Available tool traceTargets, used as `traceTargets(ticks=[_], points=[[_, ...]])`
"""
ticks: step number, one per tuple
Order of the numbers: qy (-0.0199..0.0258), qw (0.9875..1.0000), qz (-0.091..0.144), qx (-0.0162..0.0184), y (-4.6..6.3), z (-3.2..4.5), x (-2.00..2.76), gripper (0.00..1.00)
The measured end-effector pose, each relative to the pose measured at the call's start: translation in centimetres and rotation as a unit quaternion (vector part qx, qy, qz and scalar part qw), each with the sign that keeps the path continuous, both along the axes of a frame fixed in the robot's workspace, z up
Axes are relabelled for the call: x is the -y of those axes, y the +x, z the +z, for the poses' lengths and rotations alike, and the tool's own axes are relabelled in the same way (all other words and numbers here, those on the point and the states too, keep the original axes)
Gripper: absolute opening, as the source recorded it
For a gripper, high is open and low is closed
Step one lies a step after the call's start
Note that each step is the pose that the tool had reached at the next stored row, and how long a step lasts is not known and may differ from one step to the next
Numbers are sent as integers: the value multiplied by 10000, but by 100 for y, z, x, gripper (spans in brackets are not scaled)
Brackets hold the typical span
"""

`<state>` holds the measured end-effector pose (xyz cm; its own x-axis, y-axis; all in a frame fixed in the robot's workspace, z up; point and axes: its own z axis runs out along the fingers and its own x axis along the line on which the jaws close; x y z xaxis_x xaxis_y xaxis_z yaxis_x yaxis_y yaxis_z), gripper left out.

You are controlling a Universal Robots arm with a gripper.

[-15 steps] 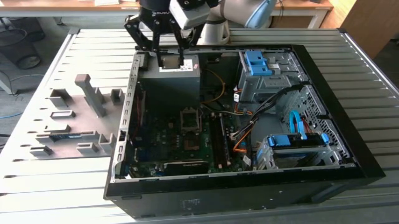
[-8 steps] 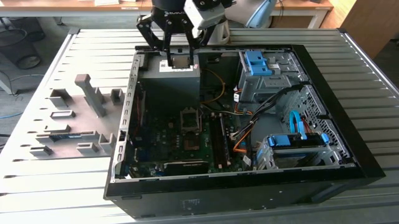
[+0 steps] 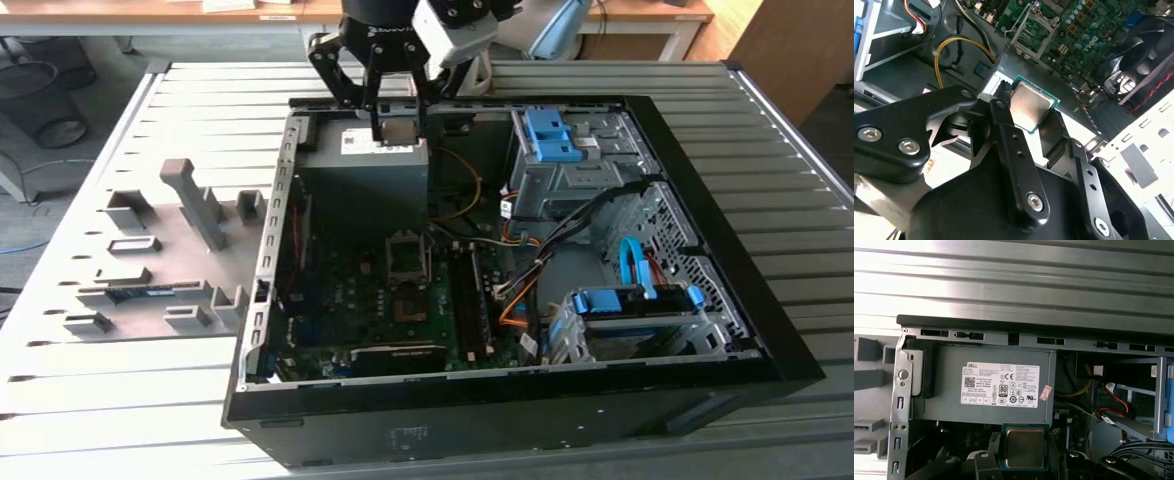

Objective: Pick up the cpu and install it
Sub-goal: 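Pick up the cpu and move it towards the insertion slot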

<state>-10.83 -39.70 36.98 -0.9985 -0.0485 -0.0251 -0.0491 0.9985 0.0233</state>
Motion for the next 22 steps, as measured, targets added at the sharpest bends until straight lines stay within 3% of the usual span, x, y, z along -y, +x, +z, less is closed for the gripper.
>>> traceTargets(ticks=[3, 9, 11, 22], points=[[-2, 10000, 0, -1, 15, -18, 24, 47], [19, 10000, 0, -1, 17, -67, 250, 47], [27, 10000, 0, -1, 24, -93, 305, 47], [28, 10000, 0, -3, 205, -223, 386, 47]])
